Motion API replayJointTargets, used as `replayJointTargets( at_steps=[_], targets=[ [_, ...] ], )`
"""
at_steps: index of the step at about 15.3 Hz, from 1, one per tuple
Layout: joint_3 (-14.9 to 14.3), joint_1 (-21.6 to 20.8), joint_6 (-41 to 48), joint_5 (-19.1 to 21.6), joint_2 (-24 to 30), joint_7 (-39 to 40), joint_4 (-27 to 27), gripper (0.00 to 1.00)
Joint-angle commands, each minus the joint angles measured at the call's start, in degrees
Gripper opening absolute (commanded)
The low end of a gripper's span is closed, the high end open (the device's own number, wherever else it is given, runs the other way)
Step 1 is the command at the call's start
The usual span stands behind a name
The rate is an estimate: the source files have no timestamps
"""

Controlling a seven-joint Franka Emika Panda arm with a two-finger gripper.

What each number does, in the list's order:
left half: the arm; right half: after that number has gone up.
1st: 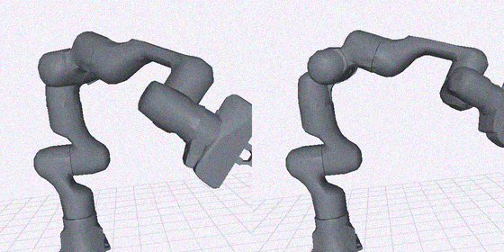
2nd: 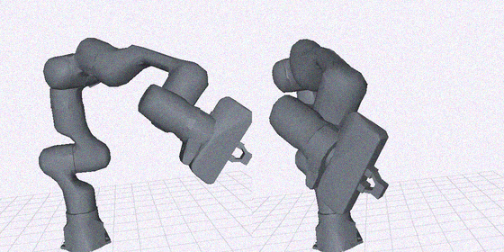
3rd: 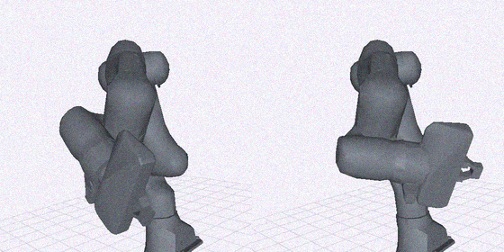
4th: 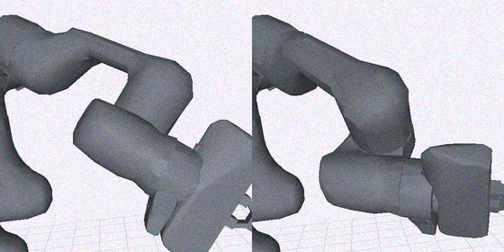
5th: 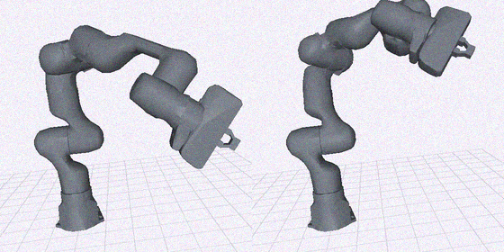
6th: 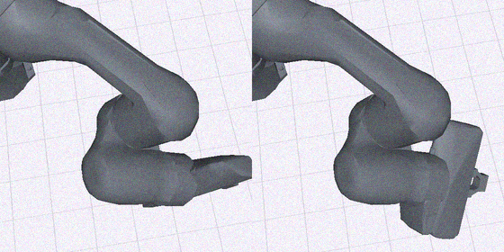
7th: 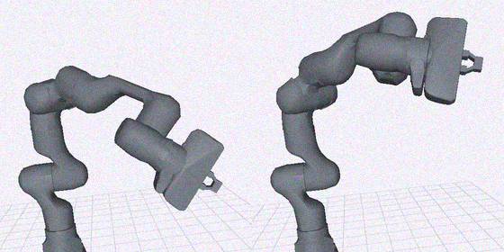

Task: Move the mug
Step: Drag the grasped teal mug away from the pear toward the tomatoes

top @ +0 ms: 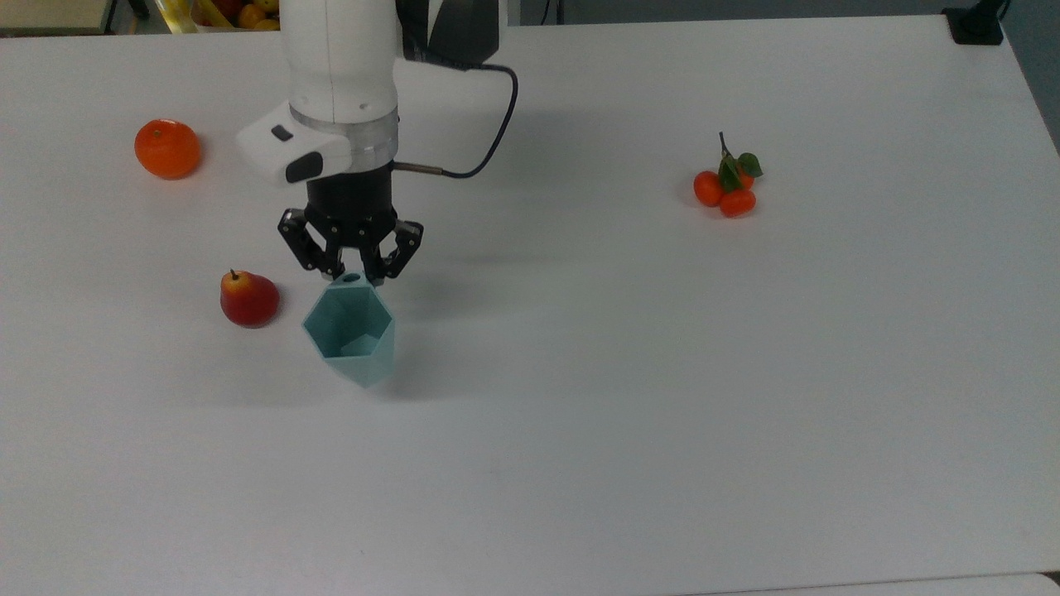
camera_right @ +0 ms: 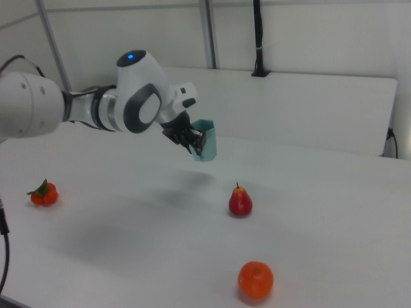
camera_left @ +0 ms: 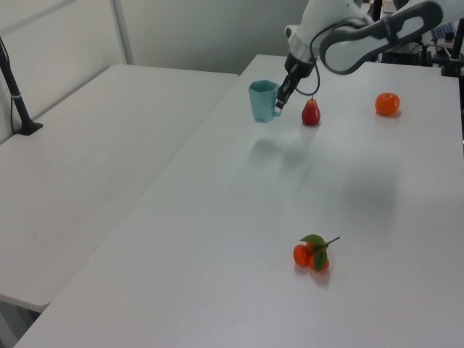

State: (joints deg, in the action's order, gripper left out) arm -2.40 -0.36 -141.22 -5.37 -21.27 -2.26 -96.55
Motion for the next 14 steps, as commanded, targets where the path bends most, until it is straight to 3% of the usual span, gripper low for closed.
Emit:
replayJointTargets(
  at_steps=[1,6,12,14],
  targets=[
    [2.5,-0.6,6.4,-3.9,11.9,-7.0,-10.7,0.11],
    [3.4,-3.1,8.0,-4.7,21.1,-12.2,-22.8,0.12],
    [3.8,-5.0,7.5,-4.7,20.4,-15.8,-27.3,0.13],
    [3.8,-5.6,8.0,-4.7,19.6,-15.8,-27.8,0.18]
  ],
)
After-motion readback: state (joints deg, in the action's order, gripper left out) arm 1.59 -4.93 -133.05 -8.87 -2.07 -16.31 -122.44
